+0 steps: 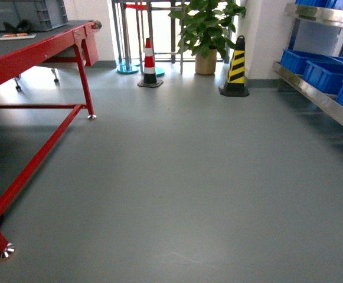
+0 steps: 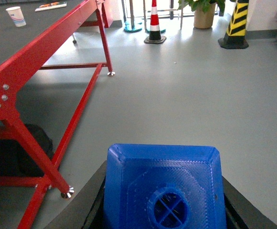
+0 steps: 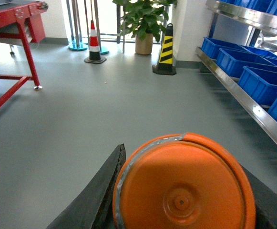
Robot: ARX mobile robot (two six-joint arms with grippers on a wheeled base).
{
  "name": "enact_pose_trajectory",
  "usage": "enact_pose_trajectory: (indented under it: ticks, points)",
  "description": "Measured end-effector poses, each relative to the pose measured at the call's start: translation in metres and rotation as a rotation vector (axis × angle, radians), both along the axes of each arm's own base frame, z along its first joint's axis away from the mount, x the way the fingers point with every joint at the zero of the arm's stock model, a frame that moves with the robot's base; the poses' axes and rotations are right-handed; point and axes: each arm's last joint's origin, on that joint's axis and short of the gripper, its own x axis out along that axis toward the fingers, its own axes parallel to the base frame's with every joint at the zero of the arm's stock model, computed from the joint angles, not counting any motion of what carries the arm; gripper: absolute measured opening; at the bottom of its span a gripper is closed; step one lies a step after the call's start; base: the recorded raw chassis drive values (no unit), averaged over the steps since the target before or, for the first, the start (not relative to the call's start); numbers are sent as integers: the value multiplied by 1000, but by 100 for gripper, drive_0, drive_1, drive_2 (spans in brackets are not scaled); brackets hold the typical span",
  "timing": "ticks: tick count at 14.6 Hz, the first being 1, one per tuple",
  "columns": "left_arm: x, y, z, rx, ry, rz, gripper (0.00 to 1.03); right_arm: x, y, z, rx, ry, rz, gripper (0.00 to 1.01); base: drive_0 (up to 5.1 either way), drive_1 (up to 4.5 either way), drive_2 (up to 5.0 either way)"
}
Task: Sort blue parts and orange caps into right shelf containers
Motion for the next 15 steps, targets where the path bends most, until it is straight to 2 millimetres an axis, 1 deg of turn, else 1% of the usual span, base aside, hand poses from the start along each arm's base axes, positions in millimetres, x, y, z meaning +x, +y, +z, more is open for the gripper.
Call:
enact_pose_trajectory:
  ticks: [1,15]
  points:
    - [0,0,0,0,-3,-1,44,0,0,0,0,-1,-1,44,4,431,-424]
    - [0,-1,0,-1,2,-4,44,0,0,0,0,0,-2,44,-183,-183,-183]
